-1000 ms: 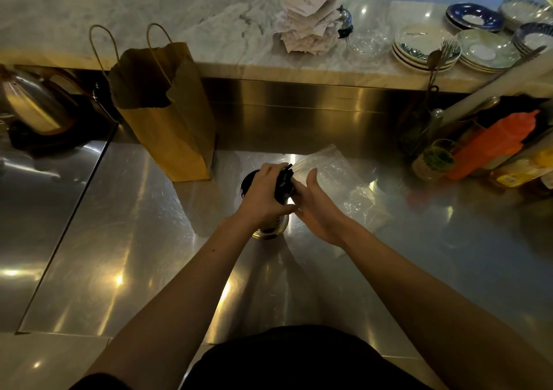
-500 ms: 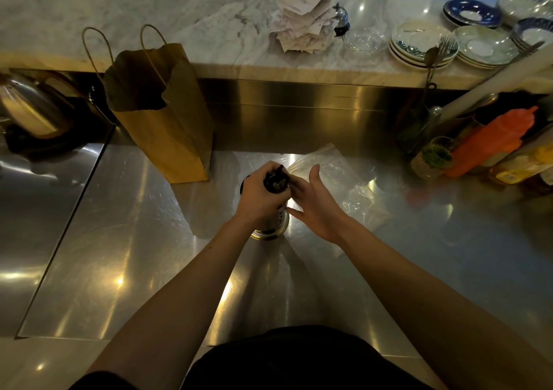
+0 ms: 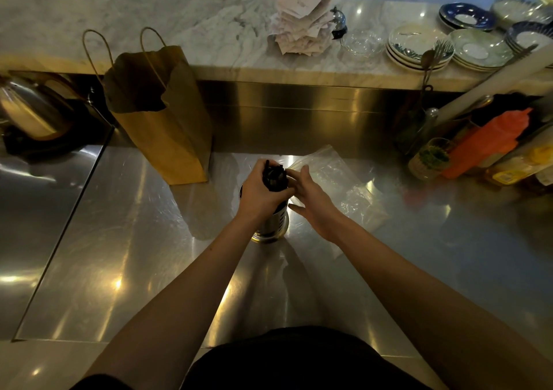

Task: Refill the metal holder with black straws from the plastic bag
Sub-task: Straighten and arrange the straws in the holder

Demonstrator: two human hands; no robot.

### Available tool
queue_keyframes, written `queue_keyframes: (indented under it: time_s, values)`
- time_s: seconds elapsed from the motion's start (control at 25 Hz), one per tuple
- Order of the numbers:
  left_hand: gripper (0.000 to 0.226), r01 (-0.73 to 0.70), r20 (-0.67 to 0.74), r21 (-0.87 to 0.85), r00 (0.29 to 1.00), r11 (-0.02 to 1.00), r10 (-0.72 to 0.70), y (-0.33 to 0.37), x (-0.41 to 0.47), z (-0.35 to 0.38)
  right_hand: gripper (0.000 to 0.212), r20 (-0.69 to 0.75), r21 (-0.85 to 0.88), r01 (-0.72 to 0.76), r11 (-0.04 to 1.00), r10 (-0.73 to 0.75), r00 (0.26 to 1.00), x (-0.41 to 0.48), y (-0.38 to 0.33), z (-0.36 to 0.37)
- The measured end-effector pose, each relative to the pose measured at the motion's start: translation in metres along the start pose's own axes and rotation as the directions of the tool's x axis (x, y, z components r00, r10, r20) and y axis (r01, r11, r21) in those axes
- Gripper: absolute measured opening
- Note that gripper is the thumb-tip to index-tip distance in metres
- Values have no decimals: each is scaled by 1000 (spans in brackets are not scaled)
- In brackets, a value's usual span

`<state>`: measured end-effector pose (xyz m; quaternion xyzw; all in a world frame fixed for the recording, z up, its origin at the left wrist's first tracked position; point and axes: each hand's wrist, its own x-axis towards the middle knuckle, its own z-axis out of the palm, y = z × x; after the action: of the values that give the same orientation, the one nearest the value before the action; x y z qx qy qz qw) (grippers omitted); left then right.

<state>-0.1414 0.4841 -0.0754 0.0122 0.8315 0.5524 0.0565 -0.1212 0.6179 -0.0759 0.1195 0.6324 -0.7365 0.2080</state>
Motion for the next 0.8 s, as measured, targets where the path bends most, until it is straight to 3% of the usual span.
queue_keyframes:
  time_s: [0.16,0.36,0.56,0.68,0.8]
  values:
    - [74,-114,52,165,993,980,107,-3,1,-4,36,-59,-187,163,969,-177,983,-1,-3,4]
    - [95,-141,92,215,988,966,124,-7,-3,-16,35,-91,-367,277,888,-331,939,3,-3,3]
    - [82,-190,29,223,982,956,188,-14,-9,-22,38,-47,-483,319,815,-388,921,2,-5,4]
    - [84,-224,77,176,974,959,213,-15,-12,-30,36,-64,-550,340,763,-445,893,3,-1,4]
    - [81,-188,41,184,982,965,184,-16,-14,-35,33,-72,-608,365,706,-506,860,3,-5,5]
